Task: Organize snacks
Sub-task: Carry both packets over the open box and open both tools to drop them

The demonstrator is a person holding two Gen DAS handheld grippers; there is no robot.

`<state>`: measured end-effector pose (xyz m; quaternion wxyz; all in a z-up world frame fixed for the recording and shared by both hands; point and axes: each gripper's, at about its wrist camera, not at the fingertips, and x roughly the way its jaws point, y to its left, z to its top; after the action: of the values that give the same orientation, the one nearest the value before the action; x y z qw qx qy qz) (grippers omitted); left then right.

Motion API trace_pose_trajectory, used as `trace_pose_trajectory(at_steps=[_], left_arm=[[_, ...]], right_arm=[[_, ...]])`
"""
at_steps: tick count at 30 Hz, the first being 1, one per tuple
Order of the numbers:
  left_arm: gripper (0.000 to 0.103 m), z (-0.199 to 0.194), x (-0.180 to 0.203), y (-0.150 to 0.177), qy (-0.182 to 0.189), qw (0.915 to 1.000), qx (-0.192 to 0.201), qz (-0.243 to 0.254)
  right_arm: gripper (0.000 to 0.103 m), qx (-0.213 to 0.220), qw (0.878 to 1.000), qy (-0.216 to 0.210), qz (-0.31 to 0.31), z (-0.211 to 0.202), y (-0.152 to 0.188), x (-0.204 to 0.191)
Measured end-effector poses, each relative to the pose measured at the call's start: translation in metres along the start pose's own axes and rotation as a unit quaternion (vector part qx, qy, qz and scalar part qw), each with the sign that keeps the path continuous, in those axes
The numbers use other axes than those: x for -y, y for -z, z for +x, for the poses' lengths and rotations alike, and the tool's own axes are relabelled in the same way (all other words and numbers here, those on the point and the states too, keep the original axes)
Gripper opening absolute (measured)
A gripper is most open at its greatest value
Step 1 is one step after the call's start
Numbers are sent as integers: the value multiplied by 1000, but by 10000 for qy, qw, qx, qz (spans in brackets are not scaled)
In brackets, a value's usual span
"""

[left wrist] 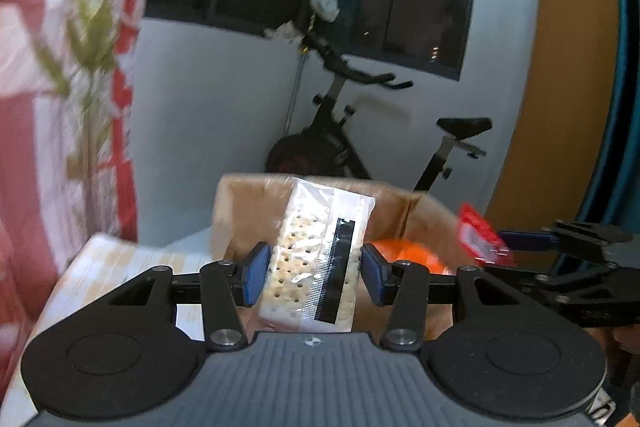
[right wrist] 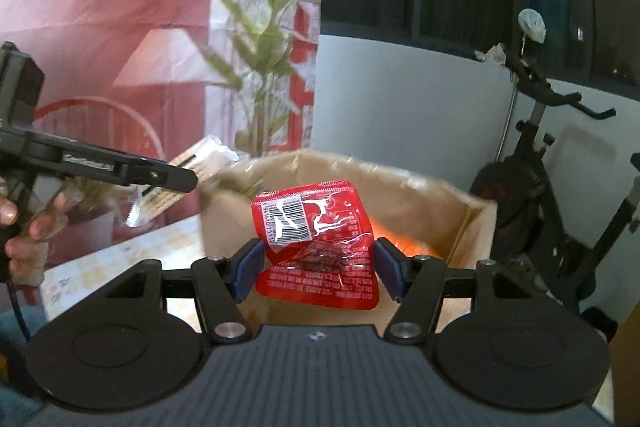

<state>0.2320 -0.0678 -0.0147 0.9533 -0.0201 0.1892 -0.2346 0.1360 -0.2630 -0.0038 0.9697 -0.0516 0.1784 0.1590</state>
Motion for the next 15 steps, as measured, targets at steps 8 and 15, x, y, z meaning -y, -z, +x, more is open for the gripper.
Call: trace_pose_trajectory(at_steps=[8, 15], left_arm=[[52, 80, 0, -16, -132, 9992, -382, -52], [57, 108, -5, -11, -275, 9973, -664, 175]], right_arm=[[63, -489, 9981, 356, 81, 81, -39, 53], [68, -861, 9937, 676, 244, 127, -40, 76]])
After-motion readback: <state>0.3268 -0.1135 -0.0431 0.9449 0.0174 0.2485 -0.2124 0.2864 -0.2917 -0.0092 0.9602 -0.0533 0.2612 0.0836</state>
